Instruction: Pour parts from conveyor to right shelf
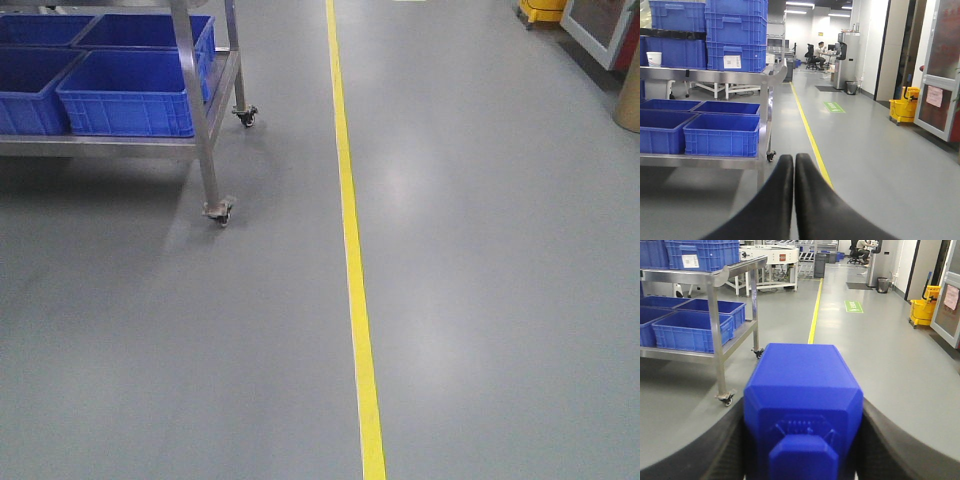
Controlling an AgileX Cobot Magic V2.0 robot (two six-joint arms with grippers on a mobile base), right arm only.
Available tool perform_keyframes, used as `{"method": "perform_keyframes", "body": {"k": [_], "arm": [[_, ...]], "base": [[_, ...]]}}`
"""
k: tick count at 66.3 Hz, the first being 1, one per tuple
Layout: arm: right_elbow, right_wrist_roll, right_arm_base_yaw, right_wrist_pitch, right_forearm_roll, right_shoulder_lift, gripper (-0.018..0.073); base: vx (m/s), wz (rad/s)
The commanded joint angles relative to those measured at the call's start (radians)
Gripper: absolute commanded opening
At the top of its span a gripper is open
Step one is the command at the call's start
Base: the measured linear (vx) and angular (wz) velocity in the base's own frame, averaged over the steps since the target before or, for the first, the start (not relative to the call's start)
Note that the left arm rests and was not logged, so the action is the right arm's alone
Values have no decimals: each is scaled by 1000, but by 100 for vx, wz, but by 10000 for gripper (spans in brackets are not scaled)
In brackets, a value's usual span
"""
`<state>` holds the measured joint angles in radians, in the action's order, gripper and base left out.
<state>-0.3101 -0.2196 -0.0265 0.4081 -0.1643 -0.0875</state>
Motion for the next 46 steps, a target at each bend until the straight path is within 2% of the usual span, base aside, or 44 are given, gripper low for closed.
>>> {"method": "perform_keyframes", "body": {"k": [1,46], "arm": [[-26,-10,5,-79,0,-12,-4],[-26,-10,5,-79,0,-12,-4]], "base": [[66,0],[63,3]]}}
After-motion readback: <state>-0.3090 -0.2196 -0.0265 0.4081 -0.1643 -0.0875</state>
